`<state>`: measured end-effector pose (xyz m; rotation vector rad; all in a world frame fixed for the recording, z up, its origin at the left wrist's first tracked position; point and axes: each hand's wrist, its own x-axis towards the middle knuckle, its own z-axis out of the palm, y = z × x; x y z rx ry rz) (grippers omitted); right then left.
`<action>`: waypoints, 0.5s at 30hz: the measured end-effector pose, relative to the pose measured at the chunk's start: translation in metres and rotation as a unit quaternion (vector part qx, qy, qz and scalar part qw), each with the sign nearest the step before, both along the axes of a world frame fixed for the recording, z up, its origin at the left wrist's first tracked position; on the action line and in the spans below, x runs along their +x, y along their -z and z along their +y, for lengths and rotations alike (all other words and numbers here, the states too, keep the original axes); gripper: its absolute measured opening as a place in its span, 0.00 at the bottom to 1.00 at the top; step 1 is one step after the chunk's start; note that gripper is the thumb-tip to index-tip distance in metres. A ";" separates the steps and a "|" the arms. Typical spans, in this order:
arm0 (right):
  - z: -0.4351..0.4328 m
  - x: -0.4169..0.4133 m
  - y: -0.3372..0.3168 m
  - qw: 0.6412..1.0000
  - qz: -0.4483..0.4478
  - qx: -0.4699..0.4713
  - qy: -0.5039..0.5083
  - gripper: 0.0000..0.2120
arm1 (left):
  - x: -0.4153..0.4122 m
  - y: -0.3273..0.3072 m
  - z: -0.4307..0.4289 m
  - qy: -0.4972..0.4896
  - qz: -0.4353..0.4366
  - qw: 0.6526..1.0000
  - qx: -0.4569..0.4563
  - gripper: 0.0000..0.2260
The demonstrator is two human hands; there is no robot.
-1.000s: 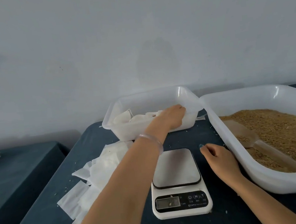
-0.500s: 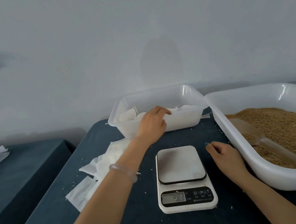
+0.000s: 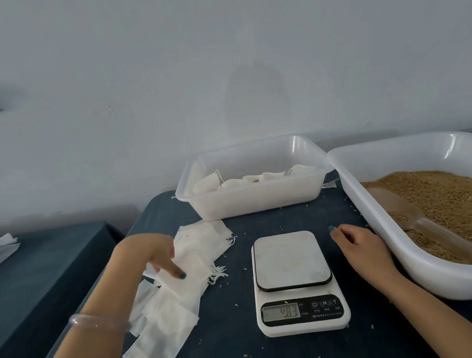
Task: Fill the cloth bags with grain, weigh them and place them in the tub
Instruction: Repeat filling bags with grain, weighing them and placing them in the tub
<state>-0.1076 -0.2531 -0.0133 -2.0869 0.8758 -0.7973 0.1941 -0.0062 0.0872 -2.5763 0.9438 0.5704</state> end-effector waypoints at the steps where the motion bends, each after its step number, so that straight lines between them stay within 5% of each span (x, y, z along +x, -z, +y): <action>1: 0.000 0.000 0.000 1.000 -0.001 0.001 -0.001 0.21 | -0.001 0.007 0.003 -0.006 0.001 1.000 -0.027 0.34; 9: 0.000 0.000 0.000 1.000 0.001 0.000 0.002 0.21 | 0.002 0.028 0.015 -0.016 0.043 0.981 -0.186 0.24; 15: -0.001 0.000 0.000 1.000 0.008 0.006 0.001 0.20 | 0.012 0.022 0.019 0.020 -0.046 0.977 -0.207 0.14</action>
